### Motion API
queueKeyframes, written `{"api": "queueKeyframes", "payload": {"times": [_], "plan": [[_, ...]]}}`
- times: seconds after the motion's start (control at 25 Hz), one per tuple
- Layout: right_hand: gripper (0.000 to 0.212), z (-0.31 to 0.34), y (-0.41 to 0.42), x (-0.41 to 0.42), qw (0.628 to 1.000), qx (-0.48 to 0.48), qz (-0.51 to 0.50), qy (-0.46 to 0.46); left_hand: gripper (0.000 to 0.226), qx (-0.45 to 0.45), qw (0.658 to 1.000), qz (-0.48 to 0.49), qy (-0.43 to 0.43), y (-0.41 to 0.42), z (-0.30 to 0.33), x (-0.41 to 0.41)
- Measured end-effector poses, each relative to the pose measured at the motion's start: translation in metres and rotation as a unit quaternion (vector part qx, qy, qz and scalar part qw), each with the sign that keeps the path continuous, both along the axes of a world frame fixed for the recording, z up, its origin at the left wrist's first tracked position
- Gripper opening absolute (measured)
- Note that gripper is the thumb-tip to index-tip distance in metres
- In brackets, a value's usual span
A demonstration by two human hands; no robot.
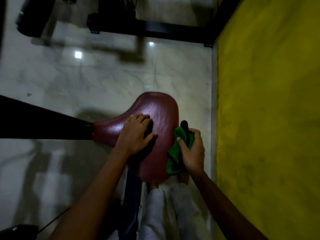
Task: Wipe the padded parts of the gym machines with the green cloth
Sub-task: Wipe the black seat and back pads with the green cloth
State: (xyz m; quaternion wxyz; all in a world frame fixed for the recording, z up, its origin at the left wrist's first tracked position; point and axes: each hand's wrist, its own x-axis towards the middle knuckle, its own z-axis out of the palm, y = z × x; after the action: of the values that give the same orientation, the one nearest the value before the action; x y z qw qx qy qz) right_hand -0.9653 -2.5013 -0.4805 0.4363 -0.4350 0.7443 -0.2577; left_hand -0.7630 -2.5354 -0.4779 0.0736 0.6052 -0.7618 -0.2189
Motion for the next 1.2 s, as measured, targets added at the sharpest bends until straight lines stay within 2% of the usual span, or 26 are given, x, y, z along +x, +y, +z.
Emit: {"api": "queueKeyframes", "payload": {"times": [0.16, 0.4, 0.56, 0.8, 1.2], "plan": [[0.033, 0.066, -0.067, 0.005, 0.992, -0.06, 0.105, 0.036, 0.052, -0.06, 0.991, 0.083, 0.089, -0.019, 0.062, -0.008], [0.035, 0.185, -0.12, -0.002, 0.971, -0.146, 0.175, 0.076, 0.058, -0.126, 0.962, 0.176, 0.166, -0.047, 0.186, -0.009], [0.036, 0.276, -0.147, -0.006, 0.957, -0.201, 0.194, 0.08, 0.048, -0.156, 0.954, 0.168, 0.192, -0.06, 0.27, -0.015], [0.037, 0.393, -0.174, -0.003, 0.934, -0.255, 0.215, 0.129, 0.04, -0.213, 0.951, 0.139, 0.177, -0.077, 0.361, -0.013], [0.041, 0.494, -0.198, 0.004, 0.904, -0.33, 0.219, 0.16, 0.034, -0.28, 0.934, 0.127, 0.179, -0.109, 0.443, 0.007]]}}
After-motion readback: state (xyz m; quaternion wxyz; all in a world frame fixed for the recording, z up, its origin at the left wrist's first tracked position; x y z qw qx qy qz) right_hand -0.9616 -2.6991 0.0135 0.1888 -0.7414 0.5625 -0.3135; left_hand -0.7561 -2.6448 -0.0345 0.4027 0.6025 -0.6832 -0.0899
